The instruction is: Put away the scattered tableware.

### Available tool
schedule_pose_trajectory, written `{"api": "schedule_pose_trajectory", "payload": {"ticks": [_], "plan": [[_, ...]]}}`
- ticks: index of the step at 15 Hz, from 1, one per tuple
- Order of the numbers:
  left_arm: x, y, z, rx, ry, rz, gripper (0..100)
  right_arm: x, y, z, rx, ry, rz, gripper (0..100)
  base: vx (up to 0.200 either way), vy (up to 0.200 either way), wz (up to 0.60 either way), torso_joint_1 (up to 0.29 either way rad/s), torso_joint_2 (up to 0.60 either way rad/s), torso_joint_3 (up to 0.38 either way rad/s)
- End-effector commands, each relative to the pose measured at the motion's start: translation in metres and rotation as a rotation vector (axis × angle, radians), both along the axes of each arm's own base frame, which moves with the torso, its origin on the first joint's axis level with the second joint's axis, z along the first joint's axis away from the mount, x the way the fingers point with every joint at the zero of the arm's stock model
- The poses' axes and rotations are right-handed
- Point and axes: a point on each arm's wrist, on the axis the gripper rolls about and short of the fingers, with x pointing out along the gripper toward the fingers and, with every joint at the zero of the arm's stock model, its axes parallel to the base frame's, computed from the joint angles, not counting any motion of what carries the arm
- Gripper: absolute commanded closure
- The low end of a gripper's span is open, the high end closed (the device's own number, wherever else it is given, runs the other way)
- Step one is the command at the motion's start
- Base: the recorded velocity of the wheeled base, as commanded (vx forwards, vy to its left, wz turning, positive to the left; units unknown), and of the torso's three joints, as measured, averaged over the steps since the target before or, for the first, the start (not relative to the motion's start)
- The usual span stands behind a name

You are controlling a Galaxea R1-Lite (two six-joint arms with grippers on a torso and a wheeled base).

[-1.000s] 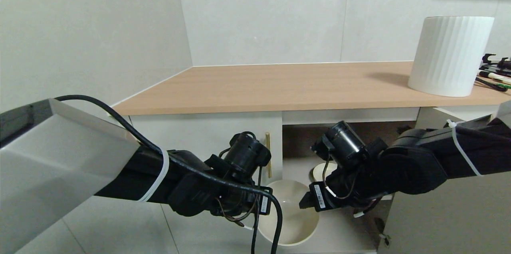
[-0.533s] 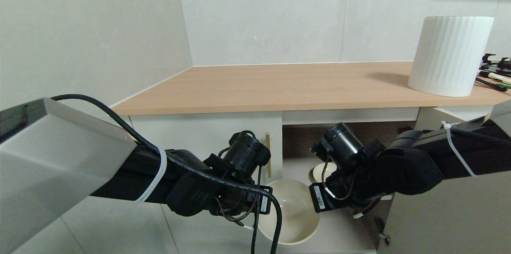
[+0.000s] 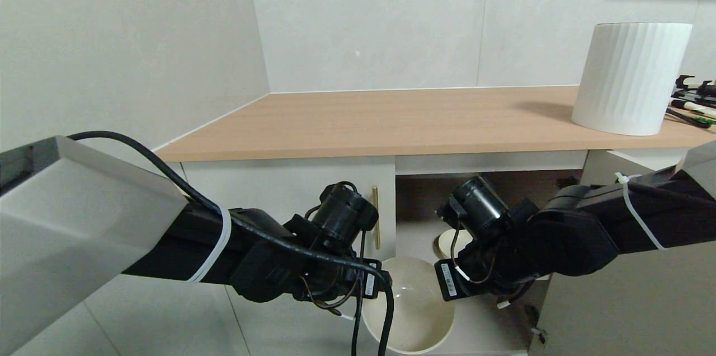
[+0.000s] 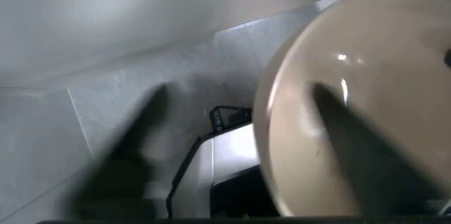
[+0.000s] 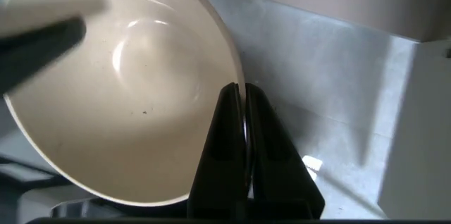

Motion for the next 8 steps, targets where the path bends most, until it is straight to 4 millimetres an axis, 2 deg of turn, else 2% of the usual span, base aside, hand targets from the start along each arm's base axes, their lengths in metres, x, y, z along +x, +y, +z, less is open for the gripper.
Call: {"api": "schedule_pose_trajectory", "payload": {"ticks": [1,3,5,8], "plan": [[-0.001,0.001,0.005,-0.019,-0.008,0.012,0,-0.001,-0.004,-0.004,-0.028,-0.011,-0.022,100,0.0,0.0,0.0,0.0,0.0,0.0],[0.001,0.001,0.011,-0.039,-0.017,0.027,0,0.0,-0.013,-0.012,-0.046,-0.044,-0.062,100,0.0,0.0,0.0,0.0,0.0,0.0],[0.003,0.003,0.013,-0.046,-0.022,0.039,0,0.009,-0.029,-0.03,-0.052,-0.165,-0.154,100,0.0,0.0,0.0,0.0,0.0,0.0],[0.002,0.003,0.015,-0.052,-0.026,0.039,0,0.038,-0.051,-0.05,-0.009,-0.255,-0.262,100,0.0,0.0,0.0,0.0,0.0,0.0]]}}
